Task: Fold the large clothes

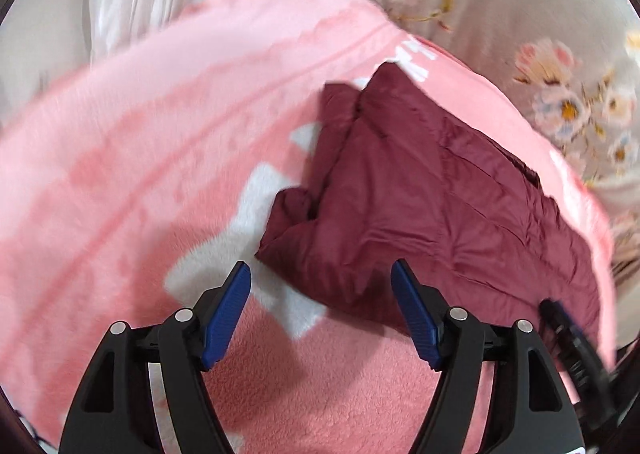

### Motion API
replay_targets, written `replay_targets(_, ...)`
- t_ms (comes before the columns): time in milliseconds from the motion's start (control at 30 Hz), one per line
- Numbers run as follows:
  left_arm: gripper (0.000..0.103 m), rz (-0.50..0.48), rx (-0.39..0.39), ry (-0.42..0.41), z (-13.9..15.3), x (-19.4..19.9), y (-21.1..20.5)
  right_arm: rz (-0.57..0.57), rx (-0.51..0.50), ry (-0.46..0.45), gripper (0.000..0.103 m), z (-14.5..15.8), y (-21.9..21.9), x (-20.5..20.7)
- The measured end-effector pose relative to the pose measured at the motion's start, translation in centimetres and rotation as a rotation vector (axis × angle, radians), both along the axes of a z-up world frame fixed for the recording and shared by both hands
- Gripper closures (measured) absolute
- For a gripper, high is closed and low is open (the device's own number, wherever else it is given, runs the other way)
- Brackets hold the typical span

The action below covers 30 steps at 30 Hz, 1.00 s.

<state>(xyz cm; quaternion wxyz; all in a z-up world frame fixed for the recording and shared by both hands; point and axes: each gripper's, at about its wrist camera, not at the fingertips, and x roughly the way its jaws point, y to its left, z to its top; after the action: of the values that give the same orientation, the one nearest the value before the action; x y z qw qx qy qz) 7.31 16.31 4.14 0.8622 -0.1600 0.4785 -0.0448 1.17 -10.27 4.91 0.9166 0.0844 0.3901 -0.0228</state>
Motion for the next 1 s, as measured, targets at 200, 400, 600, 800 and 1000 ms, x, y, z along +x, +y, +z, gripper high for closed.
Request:
replay_targets(200, 0.031, 0.0, -0.1, 0.022, -1.6, 1.0, 0.3, 0.001, 0.02, 0.025, 0.079, -1.3, -0.3, 0.3)
replay_targets(400, 0.024, -0.012, -0.128, 0.016, -1.7, 2.0, -0.3, 0.0, 0.006, 0.024, 0.079, -2.2, 0.0, 0.4)
replay_targets(600, 0.074, -0.08, -0.162, 0.005, -0.9, 2.4, -2.3, 0.001, 0.004, 0.022, 0.079, -2.2, 0.0, 0.5)
replay_targets(800, 0.094, -0.149, -0.099, -0.122, 3.9, 0.9, -4.0, -0.026, -0.002, -0.034, 0.088, -0.2, -0.6, -2.5)
replay_targets(1000, 0.095, -0.237, -0.081, -0.235, 9.1, -0.7, -6.9, -0.029, 0.045, 0.026, 0.095, -1.2, -1.7, -3.2)
